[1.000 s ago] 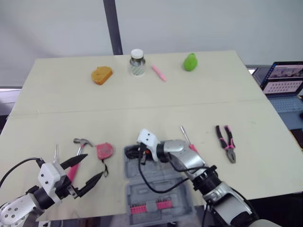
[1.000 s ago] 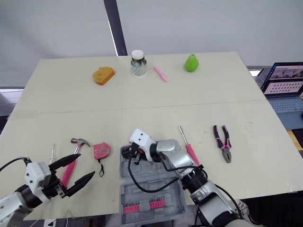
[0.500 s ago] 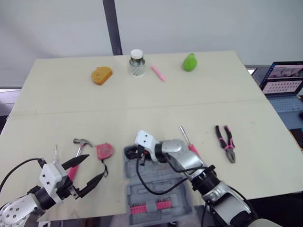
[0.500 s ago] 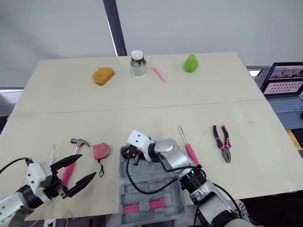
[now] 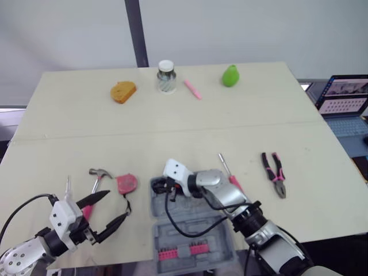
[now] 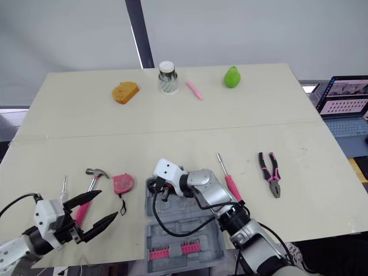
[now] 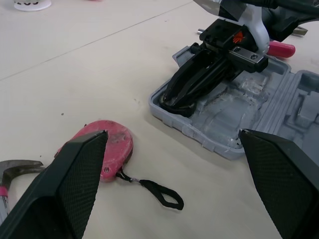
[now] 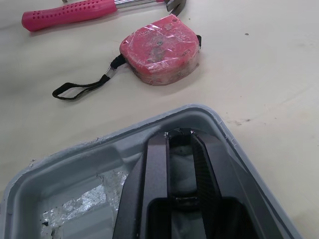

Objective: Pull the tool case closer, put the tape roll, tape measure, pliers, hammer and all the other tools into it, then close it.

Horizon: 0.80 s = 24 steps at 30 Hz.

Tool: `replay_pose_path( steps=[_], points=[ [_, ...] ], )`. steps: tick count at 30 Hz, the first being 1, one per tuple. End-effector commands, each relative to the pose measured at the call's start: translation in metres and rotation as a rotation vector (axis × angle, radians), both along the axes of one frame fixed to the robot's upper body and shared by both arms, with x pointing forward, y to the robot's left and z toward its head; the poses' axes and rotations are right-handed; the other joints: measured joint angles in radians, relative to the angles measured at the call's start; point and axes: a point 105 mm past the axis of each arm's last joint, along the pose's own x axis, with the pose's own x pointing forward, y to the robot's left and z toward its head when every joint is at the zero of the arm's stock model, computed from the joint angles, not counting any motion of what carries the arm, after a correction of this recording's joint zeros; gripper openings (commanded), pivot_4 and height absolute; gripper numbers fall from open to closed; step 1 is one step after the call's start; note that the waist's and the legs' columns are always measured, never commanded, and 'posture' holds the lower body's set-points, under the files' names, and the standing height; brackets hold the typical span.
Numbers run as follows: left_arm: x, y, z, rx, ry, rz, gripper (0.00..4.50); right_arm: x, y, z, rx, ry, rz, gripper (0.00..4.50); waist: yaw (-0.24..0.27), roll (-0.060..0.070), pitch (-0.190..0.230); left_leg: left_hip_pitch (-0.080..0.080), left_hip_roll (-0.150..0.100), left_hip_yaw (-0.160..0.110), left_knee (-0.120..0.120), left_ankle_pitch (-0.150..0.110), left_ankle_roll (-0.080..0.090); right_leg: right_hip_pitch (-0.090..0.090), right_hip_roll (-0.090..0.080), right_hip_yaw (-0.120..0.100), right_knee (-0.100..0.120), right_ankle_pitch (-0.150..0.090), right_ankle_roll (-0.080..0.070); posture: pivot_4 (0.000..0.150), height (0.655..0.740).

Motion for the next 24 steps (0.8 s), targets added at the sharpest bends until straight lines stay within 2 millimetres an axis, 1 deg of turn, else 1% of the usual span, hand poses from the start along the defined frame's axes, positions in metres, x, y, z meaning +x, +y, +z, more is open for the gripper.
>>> replay_pose_path(
  steps=[1, 4, 6, 7, 9, 11, 13, 15, 16, 18, 21, 24],
  points=[
    [-0.003, -0.002, 0.004, -0.006, -0.021, -0.022, 4.50, -0.006, 0.002, 0.000, 0.014, 0.024, 0.003, 0.75, 0.000, 0.000, 0.000, 0.000, 0.000, 0.000, 0.000, 0.000, 0.000, 0.000, 0.000, 0.000, 0.000, 0.000, 0.000, 0.150, 0.6950],
    [-0.005, -0.003, 0.005, -0.016, 0.003, -0.055, 4.50, -0.003, -0.001, 0.029, 0.098, 0.021, 0.002, 0.75, 0.001, 0.000, 0.000, 0.000, 0.000, 0.000, 0.000, 0.000, 0.000, 0.000, 0.000, 0.000, 0.000, 0.000, 0.000, 0.150, 0.6950],
    [-0.006, -0.004, 0.005, -0.019, 0.016, -0.079, 4.50, -0.002, -0.005, 0.041, 0.124, 0.018, -0.002, 0.75, 0.001, 0.000, 0.000, -0.001, 0.000, 0.000, 0.000, 0.000, 0.000, 0.000, 0.000, 0.000, 0.000, 0.000, 0.000, 0.150, 0.6950],
    [-0.006, -0.005, 0.007, -0.021, 0.018, -0.091, 4.50, -0.002, -0.010, 0.050, 0.139, 0.012, -0.001, 0.75, 0.002, 0.000, 0.000, -0.001, 0.000, 0.000, 0.000, 0.000, 0.000, 0.000, 0.000, 0.000, 0.000, 0.000, 0.000, 0.150, 0.6950],
    [-0.004, -0.005, 0.012, -0.017, 0.012, -0.113, 4.50, -0.002, -0.022, 0.068, 0.164, -0.002, -0.006, 0.75, 0.003, 0.000, 0.000, -0.001, 0.000, 0.000, 0.000, 0.000, 0.000, 0.000, -0.001, 0.000, -0.001, 0.000, 0.000, 0.150, 0.6950],
    [-0.002, -0.004, 0.015, -0.016, 0.006, -0.125, 4.50, -0.004, -0.036, 0.080, 0.175, -0.013, -0.017, 0.75, 0.005, 0.000, 0.000, -0.001, 0.000, -0.001, 0.000, 0.000, 0.000, 0.000, -0.001, -0.001, -0.001, 0.000, 0.000, 0.150, 0.6950],
    [-0.001, -0.005, 0.017, -0.008, 0.002, -0.147, 4.50, -0.004, -0.059, 0.091, 0.198, -0.045, -0.054, 0.75, 0.007, 0.000, 0.000, -0.001, 0.000, -0.001, 0.000, 0.000, 0.000, 0.000, -0.001, 0.000, -0.001, 0.000, 0.000, 0.150, 0.6950],
    [0.001, -0.006, 0.018, 0.000, 0.000, -0.163, 4.50, -0.004, -0.082, 0.095, 0.183, -0.068, -0.091, 0.75, 0.008, 0.000, 0.000, -0.001, -0.001, -0.002, 0.000, 0.000, 0.000, 0.001, -0.001, -0.001, -0.002, 0.000, 0.000, 0.150, 0.6950],
    [0.002, -0.005, 0.018, 0.002, -0.002, -0.166, 4.50, -0.005, -0.092, 0.095, 0.165, -0.068, -0.107, 0.75, 0.007, 0.000, 0.000, -0.001, -0.001, -0.002, 0.000, 0.000, 0.001, 0.001, -0.002, -0.001, -0.002, 0.000, 0.000, 0.150, 0.6950],
    [0.005, -0.005, 0.018, 0.003, -0.007, -0.170, 4.50, -0.008, -0.118, 0.090, 0.108, -0.049, -0.140, 0.75, 0.006, 0.000, 0.000, -0.001, -0.001, 0.000, 0.000, -0.001, 0.001, 0.001, -0.002, -0.001, -0.003, 0.000, 0.000, 0.150, 0.6950],
    [0.008, -0.006, 0.017, -0.002, -0.007, -0.179, 4.50, -0.021, -0.163, 0.082, 0.027, 0.035, -0.206, 0.75, 0.008, -0.001, 0.000, -0.001, -0.001, 0.000, 0.000, -0.001, 0.001, 0.001, -0.001, -0.001, -0.003, 0.000, 0.000, 0.150, 0.6950],
    [0.007, -0.006, 0.014, -0.019, 0.015, -0.185, 4.50, -0.036, -0.193, 0.078, -0.014, 0.126, -0.253, 0.75, 0.006, -0.001, 0.001, -0.001, -0.001, 0.000, 0.000, -0.001, 0.001, 0.002, -0.001, -0.001, -0.004, 0.000, 0.000, 0.150, 0.6950]
  ],
)
